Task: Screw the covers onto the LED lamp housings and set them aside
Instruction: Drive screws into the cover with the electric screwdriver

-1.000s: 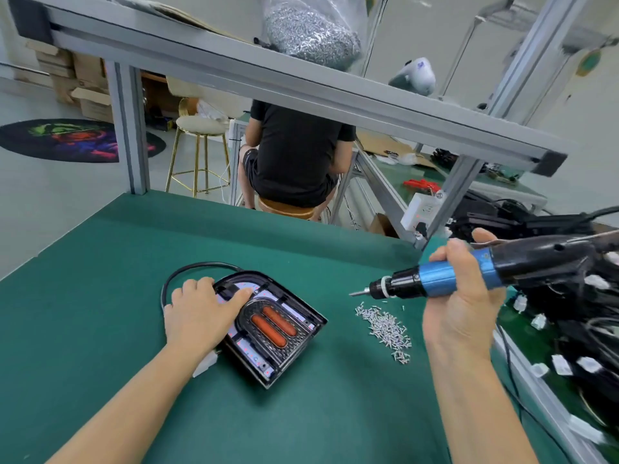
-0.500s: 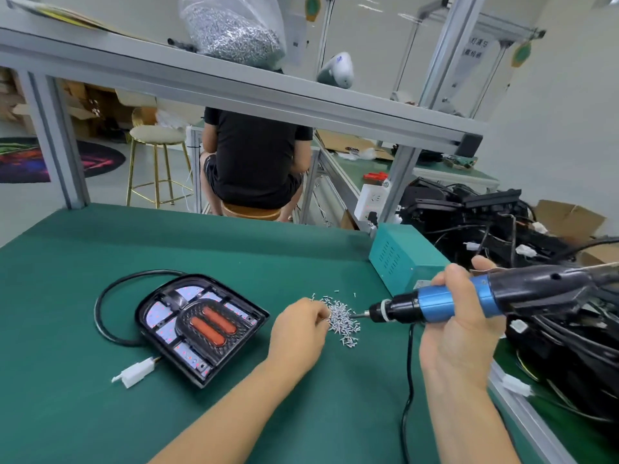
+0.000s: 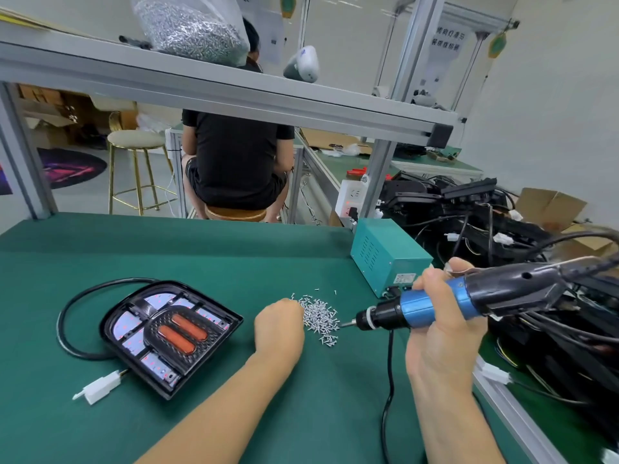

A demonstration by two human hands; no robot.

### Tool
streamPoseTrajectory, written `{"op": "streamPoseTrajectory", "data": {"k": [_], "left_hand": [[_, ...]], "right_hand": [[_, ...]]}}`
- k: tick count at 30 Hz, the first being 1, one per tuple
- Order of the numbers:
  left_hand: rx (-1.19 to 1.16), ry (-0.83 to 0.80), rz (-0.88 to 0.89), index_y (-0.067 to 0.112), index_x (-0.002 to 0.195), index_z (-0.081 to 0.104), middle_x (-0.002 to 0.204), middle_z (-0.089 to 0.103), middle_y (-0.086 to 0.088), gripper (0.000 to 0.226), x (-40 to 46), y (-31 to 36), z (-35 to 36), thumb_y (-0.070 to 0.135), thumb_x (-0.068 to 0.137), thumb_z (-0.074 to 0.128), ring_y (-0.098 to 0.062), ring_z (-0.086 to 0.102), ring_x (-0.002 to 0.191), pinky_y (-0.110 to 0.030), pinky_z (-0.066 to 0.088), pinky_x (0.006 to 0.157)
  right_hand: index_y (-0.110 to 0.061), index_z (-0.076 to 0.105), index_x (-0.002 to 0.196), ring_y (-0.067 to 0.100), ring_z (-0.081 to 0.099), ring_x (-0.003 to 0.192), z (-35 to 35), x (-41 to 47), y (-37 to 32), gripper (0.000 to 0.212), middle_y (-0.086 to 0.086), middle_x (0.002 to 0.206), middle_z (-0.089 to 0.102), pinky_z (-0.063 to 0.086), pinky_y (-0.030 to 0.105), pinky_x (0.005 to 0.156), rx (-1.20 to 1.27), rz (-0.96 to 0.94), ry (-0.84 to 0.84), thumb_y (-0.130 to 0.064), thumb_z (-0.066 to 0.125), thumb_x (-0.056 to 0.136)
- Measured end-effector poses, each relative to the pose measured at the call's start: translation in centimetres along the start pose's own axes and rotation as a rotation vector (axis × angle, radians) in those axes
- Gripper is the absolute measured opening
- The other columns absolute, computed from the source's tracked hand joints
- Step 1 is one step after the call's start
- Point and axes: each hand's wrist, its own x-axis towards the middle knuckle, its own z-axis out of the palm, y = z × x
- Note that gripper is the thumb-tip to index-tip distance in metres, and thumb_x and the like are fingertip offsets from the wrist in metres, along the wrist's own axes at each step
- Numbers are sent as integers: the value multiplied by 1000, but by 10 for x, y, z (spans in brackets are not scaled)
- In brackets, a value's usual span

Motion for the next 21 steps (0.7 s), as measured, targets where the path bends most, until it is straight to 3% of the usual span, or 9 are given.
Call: {"op": "streamPoseTrajectory", "data": {"k": [3,5,7,9,11,15,21], "left_hand": [[76,-11,49,7,99,62,105,62,-8,26,0,4,-1,-9,81,51,-23,63,95,-29,41,63],[77,-6,86,8,104,59,110,59,-8,30,0,5,-2,-10,82,50,-23,60,97,-28,39,64],[-15,5,80,12,96,56,105,62,-8,23,-4,5,-6,-6,86,46,-24,60,92,-29,38,64],[-236,31,54,14,87,54,94,66,-6,16,-7,2,-12,4,89,42,-24,57,82,-30,40,65],[-518,29,44,17,90,62,82,64,2,18,-12,-2,-21,9,89,45,-18,57,76,-27,44,66],[-1070,-61,-2,11,94,72,63,61,7,23,-25,-10,-49,-1,88,53,-8,53,55,-18,48,60],[-1454,-125,10,2,78,66,66,69,-7,17,-37,-35,-92,-9,87,56,-9,60,53,-18,51,51]], "right_hand": [[-22,55,102,9,57,69,-1,-1,-1,31,-11,65,58,51,20,70,-9,4,1,-7,66,78],[-23,55,102,9,56,69,0,-2,-2,30,-10,66,57,51,22,72,-13,6,-2,-7,66,78],[-24,55,100,9,57,69,1,-2,-5,29,-10,67,57,50,24,73,-11,1,-4,-8,66,78],[-25,57,98,9,57,70,2,-1,-8,28,-12,69,58,49,25,75,-7,-1,1,-8,66,78],[-25,57,97,10,57,70,3,-2,-11,28,-11,71,58,48,28,77,4,4,6,-6,66,79],[-25,57,97,12,55,71,9,-4,-17,28,-7,71,56,47,28,76,52,29,-12,-4,63,80],[-25,55,98,12,52,71,25,-10,-23,28,-8,70,56,40,34,81,110,74,-27,-1,60,86]]}}
